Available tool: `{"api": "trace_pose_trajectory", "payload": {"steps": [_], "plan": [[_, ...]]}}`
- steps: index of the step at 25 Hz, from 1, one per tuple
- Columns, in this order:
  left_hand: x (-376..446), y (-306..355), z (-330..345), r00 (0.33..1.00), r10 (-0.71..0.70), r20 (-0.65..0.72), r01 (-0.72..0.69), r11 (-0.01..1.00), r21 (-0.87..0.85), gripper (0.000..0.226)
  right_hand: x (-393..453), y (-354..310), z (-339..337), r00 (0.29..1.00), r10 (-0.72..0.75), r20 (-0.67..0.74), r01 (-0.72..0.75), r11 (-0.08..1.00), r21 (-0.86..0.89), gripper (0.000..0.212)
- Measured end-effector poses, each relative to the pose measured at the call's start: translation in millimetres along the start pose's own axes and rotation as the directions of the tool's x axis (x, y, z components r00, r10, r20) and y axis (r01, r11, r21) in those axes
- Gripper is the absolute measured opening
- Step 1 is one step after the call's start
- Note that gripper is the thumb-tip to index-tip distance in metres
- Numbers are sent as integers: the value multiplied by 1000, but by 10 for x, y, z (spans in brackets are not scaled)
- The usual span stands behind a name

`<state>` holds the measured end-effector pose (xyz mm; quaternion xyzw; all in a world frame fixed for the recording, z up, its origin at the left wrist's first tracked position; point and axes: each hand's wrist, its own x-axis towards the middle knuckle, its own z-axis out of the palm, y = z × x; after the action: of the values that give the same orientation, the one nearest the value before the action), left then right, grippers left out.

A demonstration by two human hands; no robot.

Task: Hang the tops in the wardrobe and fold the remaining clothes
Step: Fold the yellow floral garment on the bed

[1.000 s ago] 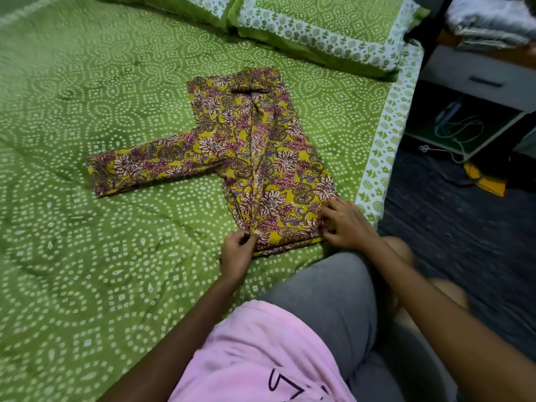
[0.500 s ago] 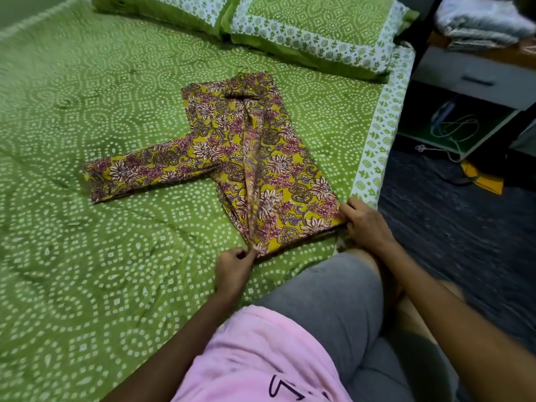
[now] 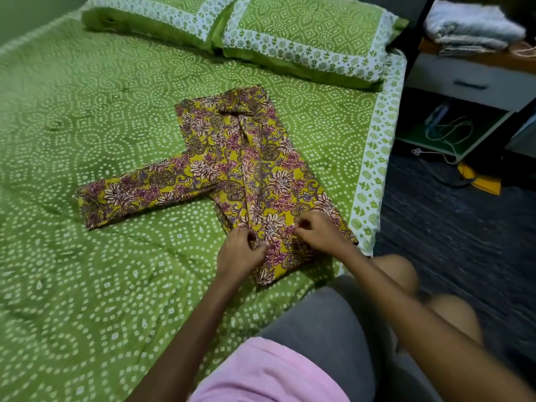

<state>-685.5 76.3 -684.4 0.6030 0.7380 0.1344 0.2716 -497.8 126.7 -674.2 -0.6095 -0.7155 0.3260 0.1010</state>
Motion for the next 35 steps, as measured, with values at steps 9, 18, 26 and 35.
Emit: {"api": "trace_pose_trajectory", "payload": {"steps": [9, 18, 26, 35], "plan": [[1161, -71, -274, 986, -165, 33, 161, 870, -465, 27, 840, -778, 704, 897, 364, 252, -320, 139, 937, 41], [1419, -350, -404, 977, -203, 63, 210, 881, -424, 53, 885, -732, 858, 900, -254, 354, 286, 957, -40, 64], [2225, -118, -527, 980, 145, -134, -112, 967, 231, 57, 671, -593, 1081, 975, -219, 25, 216, 972, 91, 80], [2861, 30, -644, 971, 170, -168, -116, 950, 290, 70, 1738, -688, 704, 930, -64, -362, 72, 997, 8, 28]]}}
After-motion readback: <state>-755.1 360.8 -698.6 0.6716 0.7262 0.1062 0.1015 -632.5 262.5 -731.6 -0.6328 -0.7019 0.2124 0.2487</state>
